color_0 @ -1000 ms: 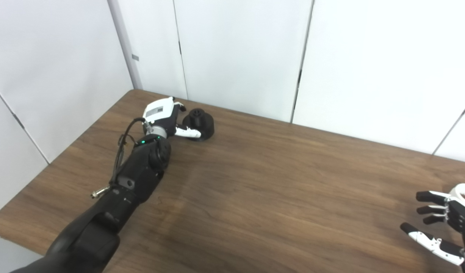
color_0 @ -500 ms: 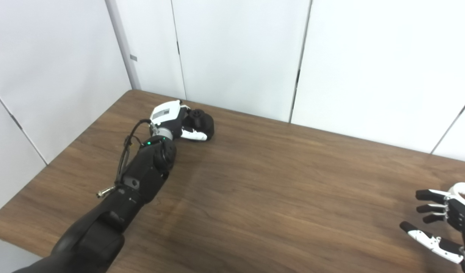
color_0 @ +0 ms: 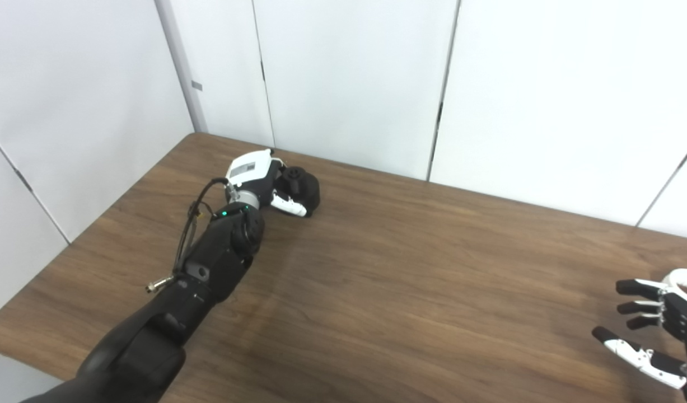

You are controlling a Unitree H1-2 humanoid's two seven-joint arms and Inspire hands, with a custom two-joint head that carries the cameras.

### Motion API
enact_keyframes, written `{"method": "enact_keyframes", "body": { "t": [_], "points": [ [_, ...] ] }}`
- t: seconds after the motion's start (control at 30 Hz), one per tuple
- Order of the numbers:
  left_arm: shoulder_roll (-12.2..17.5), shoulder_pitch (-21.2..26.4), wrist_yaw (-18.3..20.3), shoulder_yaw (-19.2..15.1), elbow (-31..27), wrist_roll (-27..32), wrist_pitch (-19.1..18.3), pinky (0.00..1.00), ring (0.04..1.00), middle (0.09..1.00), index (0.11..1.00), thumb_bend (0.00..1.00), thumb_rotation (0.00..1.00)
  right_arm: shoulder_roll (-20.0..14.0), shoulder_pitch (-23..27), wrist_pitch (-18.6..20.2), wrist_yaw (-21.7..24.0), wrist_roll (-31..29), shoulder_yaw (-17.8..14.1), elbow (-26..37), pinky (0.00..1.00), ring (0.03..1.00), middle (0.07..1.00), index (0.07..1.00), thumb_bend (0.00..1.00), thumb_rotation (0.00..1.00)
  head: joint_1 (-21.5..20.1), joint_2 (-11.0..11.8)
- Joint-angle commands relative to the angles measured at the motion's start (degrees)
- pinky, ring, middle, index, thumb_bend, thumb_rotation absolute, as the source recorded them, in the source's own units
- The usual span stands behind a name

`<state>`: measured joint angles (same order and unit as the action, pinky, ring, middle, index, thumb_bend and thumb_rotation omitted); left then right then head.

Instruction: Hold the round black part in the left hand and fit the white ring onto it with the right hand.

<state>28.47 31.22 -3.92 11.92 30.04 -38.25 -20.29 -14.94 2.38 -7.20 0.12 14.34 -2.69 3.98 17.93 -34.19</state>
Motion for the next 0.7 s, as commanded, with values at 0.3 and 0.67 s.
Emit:
{"method": "enact_keyframes", "body": {
  "t": [0.3,0.67],
  "points": [
    [2.06,1.85,-2.33,-0.16,-0.13,-0.69,2.19,1.0,1.0,0.933,0.562,0.96,0.17,-0.95,1.3,0.01,0.24,-0.8,-0.62,2.37,0.48,0.591,0.683,0.651,0.56,0.09,0.34,-0.51],
    [2.58,-0.7,0.57,-0.69,0.03,5.14,13.83,0.95,0.989,0.914,0.541,0.98,0.17,-1.02,1.7,-0.59,0.19,-1.2,-0.76,1.64,0.48,0.587,0.682,0.651,0.57,0.1,0.41,-0.68]
  ]
}}
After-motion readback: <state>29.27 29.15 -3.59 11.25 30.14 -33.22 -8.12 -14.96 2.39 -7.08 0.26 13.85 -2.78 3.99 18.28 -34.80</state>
